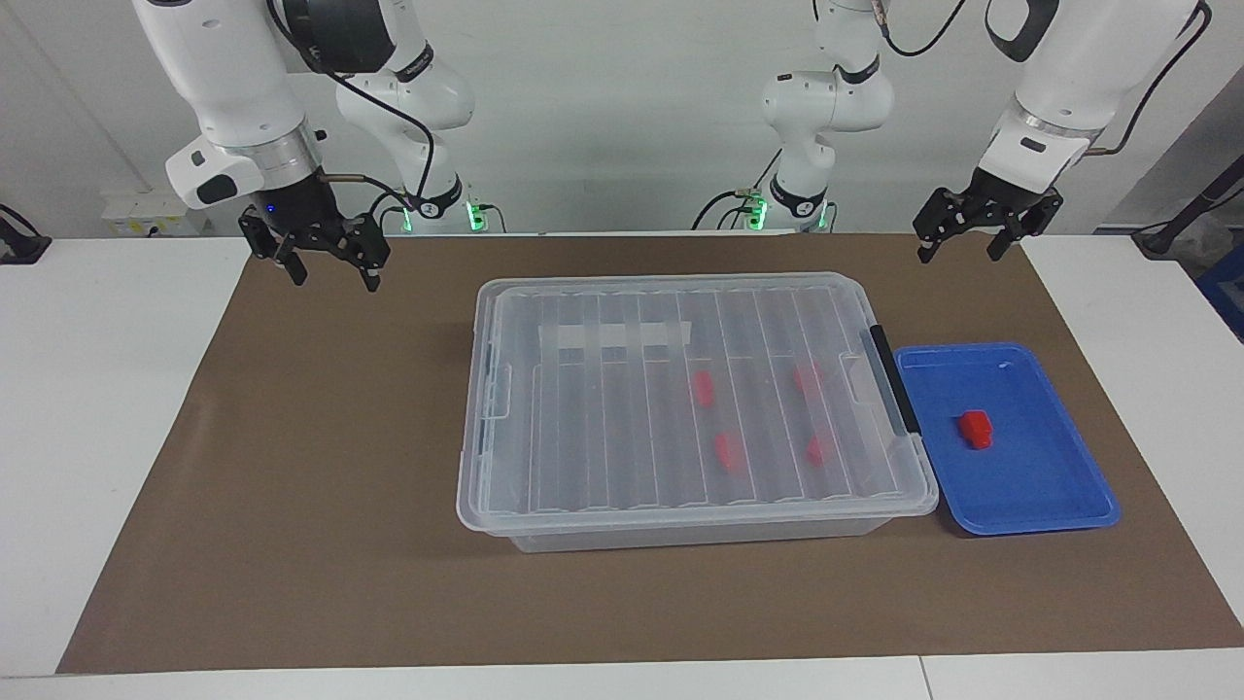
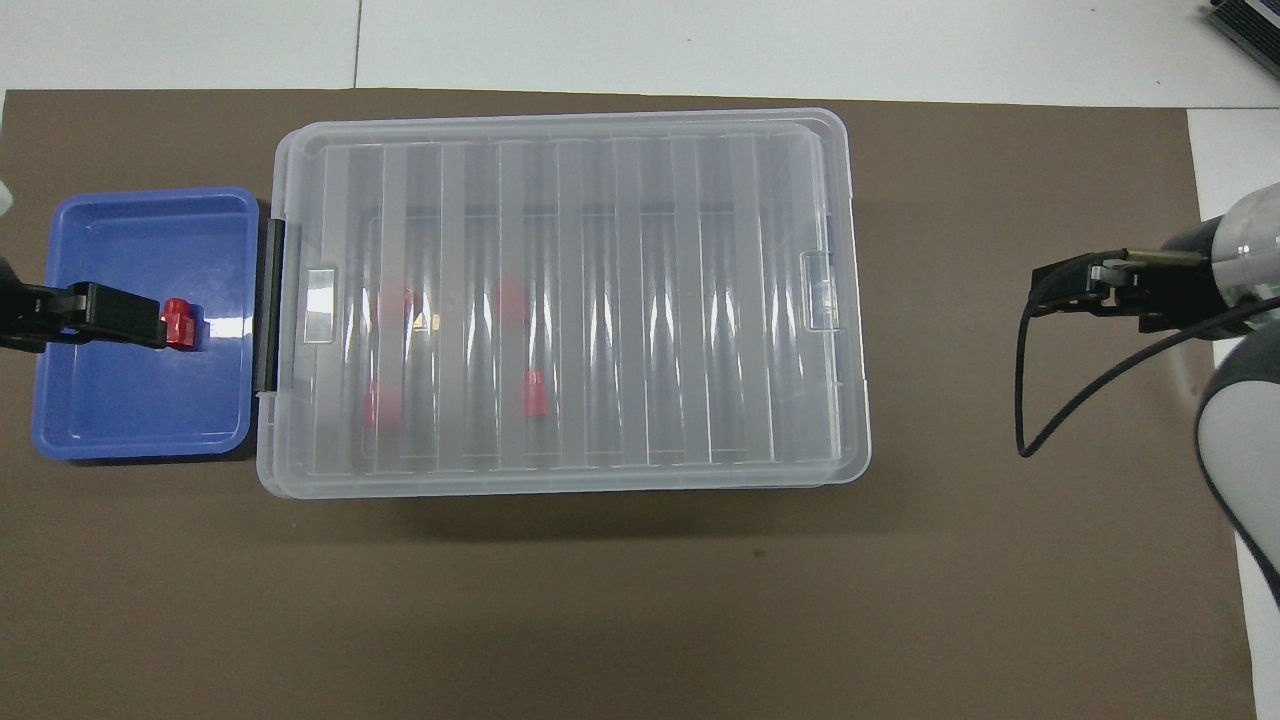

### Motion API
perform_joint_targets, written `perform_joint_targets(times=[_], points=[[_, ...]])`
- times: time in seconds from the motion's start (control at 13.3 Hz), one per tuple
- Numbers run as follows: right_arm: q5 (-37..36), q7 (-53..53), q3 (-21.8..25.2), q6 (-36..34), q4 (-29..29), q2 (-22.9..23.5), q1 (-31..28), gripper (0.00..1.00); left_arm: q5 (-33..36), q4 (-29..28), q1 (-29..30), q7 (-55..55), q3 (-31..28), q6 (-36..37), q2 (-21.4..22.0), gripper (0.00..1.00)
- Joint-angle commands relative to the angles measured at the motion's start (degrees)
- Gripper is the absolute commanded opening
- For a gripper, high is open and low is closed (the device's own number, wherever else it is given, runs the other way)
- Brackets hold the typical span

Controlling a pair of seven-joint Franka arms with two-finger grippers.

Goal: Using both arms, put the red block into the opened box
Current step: 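Reach the right gripper to the near edge of the clear lid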

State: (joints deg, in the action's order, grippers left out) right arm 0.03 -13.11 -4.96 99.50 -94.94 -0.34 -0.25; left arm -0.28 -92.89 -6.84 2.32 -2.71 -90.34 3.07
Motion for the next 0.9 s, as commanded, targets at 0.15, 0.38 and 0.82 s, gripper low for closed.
perform_joint_targets(times=[0.15, 0.38, 0.82], points=[[0.8, -3.2, -0.3, 11.7, -1.0, 6.2, 3.5, 0.98, 0.0, -1.0, -0.4, 0.1, -0.5, -0.1, 1.1, 1.00], [0.0, -5.2, -0.3, 16.1, -1.0, 10.0, 5.9, 0.98, -0.1, -1.0, -0.4, 0.1, -0.5, -0.1, 1.1, 1.00], [-2.8, -5.3, -0.3, 18.4, -4.6, 11.9, 9.1, 0.98, 0.0, -1.0, -0.4, 0.1, -0.5, -0.1, 1.1, 1.00]])
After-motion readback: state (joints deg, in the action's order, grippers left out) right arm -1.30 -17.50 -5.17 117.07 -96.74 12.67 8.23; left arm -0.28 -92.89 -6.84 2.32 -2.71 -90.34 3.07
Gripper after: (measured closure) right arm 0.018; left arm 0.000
